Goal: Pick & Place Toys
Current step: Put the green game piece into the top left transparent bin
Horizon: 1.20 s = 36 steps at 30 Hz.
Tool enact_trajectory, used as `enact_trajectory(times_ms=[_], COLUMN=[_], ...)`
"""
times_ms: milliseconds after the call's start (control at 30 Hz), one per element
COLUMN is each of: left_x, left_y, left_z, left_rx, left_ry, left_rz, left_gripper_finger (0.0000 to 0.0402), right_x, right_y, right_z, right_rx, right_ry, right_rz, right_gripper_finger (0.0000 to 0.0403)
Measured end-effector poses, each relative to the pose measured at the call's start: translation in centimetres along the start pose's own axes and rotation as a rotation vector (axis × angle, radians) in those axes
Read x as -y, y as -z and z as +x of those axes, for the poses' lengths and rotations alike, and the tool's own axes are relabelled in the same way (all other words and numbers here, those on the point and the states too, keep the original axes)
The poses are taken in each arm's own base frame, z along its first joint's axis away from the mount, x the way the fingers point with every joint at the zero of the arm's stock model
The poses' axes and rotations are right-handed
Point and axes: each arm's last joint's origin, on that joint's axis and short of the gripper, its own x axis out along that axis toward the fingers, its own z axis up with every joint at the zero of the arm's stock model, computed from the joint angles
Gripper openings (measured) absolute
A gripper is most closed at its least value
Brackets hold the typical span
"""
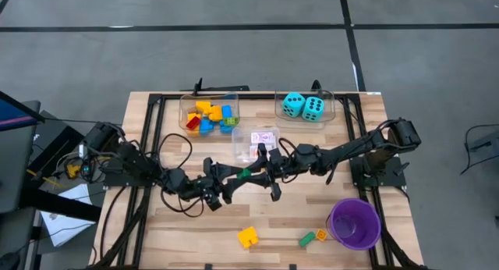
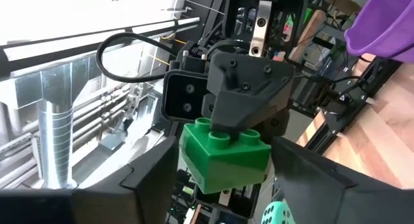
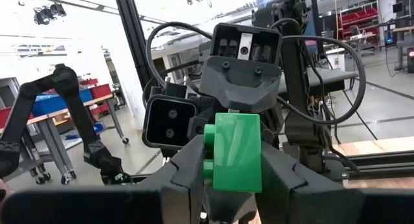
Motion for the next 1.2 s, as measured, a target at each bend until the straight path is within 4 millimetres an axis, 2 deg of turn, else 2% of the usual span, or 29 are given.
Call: enact_trajectory(times_ms=[433,800,967,1200], left_x=[-0.18,-0.19,-0.31,-0.72], left_y=[0.13,0.13,0.14,0.27], left_z=[0.08,0.08,0.08,0.06], left_rx=[-0.005,-0.005,-0.013,-0.075], left_ry=[-0.016,-0.017,-0.029,-0.073], left_rz=[-0.014,-0.017,-0.034,-0.045], left_gripper_finger=[0.0163,0.0153,0.0149,0.0144], right_x=[-0.02,-0.02,0.02,0.31], right_y=[-0.1,-0.07,0.09,0.13], right_z=[-0.01,-0.01,-0.02,-0.03], right_rx=[0.008,0.004,-0.01,-0.018], right_ry=[-0.001,0.0,0.003,0.013], right_rz=[0.003,0.003,0.019,0.023], right_gripper_finger=[0.0095,0.01,0.0132,0.021])
